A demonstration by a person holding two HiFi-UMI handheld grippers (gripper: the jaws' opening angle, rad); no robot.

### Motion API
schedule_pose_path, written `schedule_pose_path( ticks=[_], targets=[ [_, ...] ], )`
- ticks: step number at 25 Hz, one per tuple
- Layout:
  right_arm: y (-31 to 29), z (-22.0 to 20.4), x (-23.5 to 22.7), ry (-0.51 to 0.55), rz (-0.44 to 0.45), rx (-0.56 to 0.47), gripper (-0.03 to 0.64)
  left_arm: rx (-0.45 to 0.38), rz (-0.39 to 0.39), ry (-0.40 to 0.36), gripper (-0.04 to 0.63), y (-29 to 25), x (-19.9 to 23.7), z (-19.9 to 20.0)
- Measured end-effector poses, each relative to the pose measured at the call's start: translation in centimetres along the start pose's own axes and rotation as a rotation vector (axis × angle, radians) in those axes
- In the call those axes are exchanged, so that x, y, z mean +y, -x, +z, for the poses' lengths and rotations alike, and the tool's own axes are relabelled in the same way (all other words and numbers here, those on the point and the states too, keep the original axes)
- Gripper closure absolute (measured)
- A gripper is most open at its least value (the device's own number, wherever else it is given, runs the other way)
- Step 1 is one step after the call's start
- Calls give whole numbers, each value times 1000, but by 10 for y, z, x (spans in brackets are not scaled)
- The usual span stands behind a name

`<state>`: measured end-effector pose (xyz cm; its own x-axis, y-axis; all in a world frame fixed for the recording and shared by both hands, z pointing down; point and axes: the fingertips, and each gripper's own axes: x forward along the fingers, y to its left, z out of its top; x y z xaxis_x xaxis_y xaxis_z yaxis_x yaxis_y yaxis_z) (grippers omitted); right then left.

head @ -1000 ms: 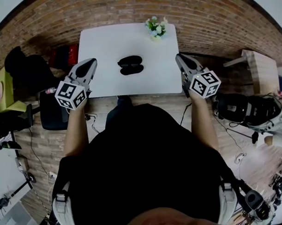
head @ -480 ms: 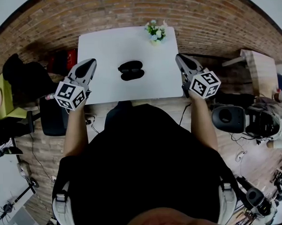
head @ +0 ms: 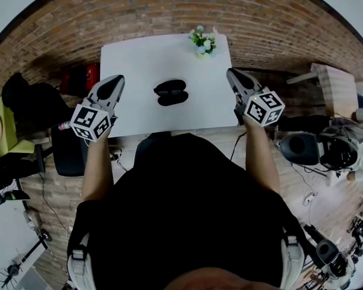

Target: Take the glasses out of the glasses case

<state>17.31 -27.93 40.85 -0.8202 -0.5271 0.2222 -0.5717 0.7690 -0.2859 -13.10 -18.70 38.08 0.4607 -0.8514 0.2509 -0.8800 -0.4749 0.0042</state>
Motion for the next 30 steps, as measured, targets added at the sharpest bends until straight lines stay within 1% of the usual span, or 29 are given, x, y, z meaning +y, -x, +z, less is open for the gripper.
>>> schedule_pose_path(
  ticks=[11, 15, 23, 30],
  targets=[
    [-18, -1, -1, -6, 1, 15, 601, 1, 1, -2, 584, -3, 18, -1],
    [-25, -5, -1, -2, -1, 36, 601, 1, 4, 5, 584, -1, 23, -3],
    [-40, -37, -9, -3, -7, 119, 601, 9, 36, 26, 584, 9, 38, -15],
    [-66, -67, -3, -4, 32, 204, 601, 19, 58, 47, 584, 20, 45, -26]
  ],
)
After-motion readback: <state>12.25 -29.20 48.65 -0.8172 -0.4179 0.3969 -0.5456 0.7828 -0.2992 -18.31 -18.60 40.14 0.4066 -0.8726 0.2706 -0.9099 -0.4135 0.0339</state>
